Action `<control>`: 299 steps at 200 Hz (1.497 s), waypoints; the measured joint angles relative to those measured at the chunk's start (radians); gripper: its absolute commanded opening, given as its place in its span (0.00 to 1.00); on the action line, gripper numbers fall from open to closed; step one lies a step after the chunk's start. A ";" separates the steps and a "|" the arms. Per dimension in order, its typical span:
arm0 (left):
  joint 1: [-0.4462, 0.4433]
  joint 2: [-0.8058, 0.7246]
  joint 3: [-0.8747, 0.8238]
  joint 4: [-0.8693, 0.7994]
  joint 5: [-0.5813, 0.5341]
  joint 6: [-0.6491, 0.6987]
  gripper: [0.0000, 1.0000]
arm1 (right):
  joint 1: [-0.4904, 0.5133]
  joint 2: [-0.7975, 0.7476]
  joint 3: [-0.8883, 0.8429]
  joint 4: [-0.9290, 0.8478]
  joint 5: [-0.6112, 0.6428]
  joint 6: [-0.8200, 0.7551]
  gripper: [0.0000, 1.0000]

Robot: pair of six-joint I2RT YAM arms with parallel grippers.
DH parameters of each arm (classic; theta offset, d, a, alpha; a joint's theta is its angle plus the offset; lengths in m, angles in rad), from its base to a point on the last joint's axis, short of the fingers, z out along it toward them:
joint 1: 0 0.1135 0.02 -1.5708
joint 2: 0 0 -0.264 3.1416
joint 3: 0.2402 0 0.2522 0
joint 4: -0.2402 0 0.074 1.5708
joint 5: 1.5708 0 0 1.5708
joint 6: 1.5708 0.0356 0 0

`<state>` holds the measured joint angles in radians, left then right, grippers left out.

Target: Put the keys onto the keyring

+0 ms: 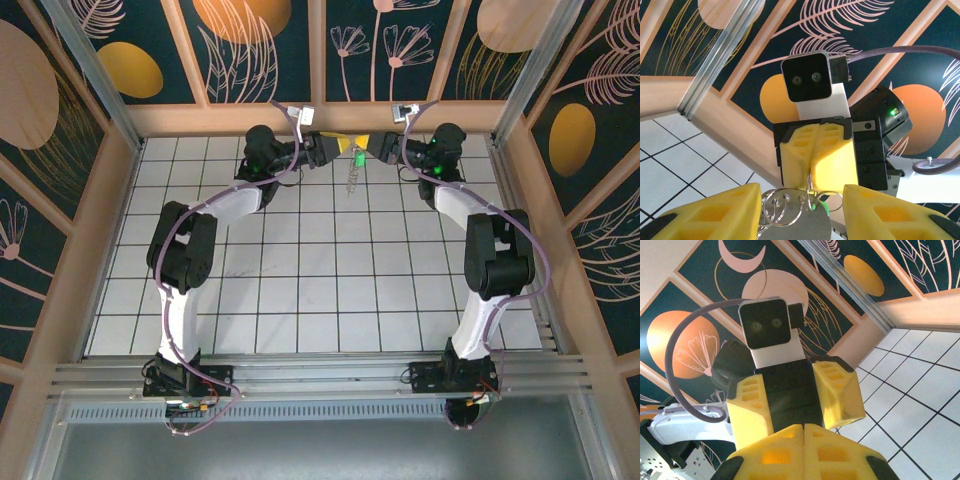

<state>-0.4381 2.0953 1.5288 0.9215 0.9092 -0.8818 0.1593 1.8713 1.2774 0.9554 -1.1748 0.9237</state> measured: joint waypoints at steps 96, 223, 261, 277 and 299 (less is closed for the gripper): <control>0.000 0.020 -0.001 0.091 0.009 -0.081 0.37 | 0.024 0.018 0.000 0.016 0.007 0.010 0.00; 0.000 0.029 -0.046 0.134 0.026 -0.111 0.30 | 0.033 0.030 0.000 0.037 0.026 0.027 0.00; 0.000 0.031 -0.047 0.145 0.026 -0.116 0.28 | 0.037 0.030 0.000 0.044 0.027 0.030 0.00; -0.001 0.031 -0.047 0.146 0.026 -0.119 0.26 | 0.040 0.030 0.000 0.044 0.029 0.030 0.00; -0.002 0.032 -0.047 0.153 0.026 -0.120 0.21 | 0.042 0.030 0.000 0.044 0.032 0.030 0.00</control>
<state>-0.4397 2.1277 1.4818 1.0748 0.9356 -1.0016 0.2012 1.9011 1.2774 0.9997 -1.1431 0.9535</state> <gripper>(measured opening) 0.240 0.051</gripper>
